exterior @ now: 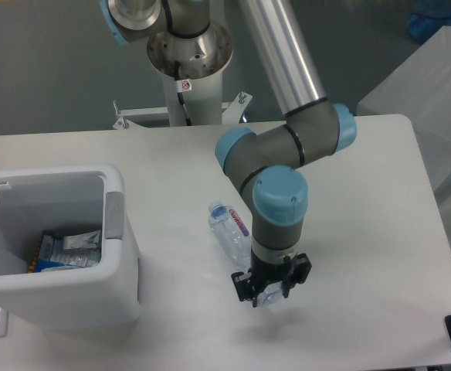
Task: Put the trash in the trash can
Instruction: 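Lift the bottle and carry it over the trash bin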
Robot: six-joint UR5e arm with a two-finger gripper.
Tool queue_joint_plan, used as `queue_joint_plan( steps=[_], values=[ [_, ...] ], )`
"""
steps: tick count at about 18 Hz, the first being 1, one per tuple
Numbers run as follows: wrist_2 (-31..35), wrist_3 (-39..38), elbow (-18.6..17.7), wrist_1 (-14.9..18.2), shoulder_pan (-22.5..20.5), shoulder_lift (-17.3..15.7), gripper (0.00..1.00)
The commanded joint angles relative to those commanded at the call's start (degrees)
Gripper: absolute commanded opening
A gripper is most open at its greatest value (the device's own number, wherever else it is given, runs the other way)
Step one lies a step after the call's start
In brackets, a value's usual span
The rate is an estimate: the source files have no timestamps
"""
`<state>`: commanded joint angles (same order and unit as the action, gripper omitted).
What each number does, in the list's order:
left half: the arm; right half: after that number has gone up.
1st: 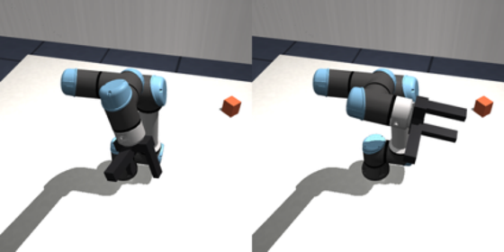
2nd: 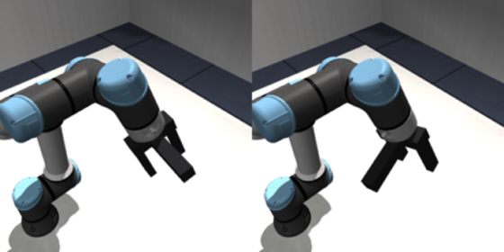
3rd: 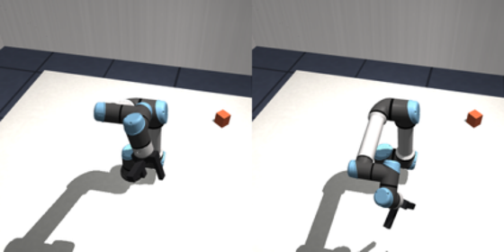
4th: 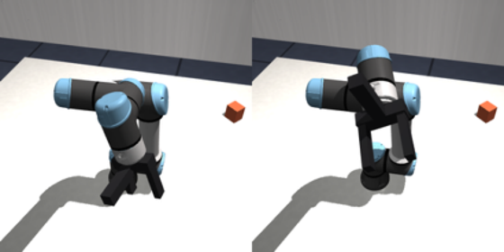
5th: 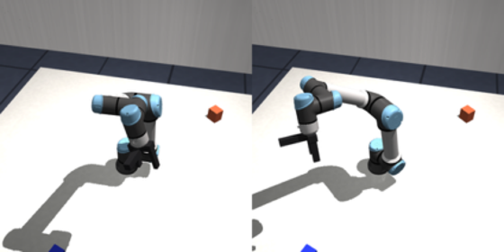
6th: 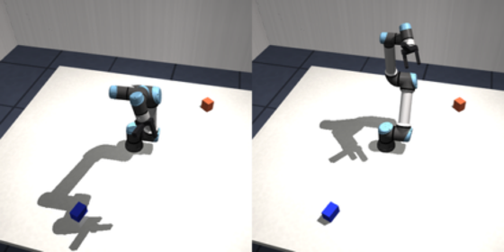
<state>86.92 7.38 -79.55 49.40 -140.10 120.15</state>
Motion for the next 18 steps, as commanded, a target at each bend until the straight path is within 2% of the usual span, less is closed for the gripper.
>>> queue_joint_plan(
  steps=[3,8,12,18],
  values=[
    [0.1,-0.3,2.4,-3.0,0.0,-1.1,0.60],
    [-0.3,-0.6,3.9,-7.3,-0.1,-4.1,0.60],
    [-4.1,-1.8,6.2,-7.5,0.8,-6.8,0.60],
    [-11.3,-7.6,6.3,-7.5,2.1,-12.5,0.60]
  ],
)
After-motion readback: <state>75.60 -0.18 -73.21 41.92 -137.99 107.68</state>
